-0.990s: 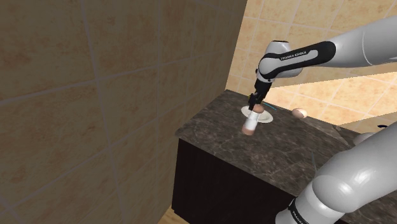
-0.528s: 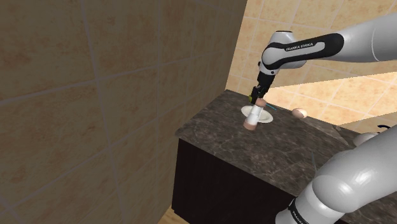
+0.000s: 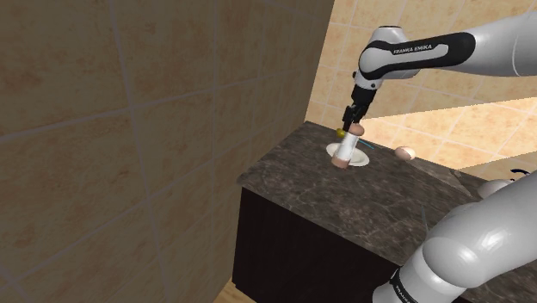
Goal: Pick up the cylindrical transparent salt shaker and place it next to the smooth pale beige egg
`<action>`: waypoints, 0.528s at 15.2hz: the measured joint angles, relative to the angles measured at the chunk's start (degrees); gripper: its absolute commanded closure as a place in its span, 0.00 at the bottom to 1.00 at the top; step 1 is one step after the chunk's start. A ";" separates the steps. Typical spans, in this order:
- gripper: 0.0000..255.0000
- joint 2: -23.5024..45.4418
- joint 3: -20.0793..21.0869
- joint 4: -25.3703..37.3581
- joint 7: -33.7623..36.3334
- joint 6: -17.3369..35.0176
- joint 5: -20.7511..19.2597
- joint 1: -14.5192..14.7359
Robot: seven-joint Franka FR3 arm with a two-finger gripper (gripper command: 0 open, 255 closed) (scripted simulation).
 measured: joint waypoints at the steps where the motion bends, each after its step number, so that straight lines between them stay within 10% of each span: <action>1: 1.00 -0.17 0.12 0.66 0.03 -0.83 0.02 0.04; 8: 1.00 -0.39 0.44 5.91 -0.36 -6.29 0.29 0.18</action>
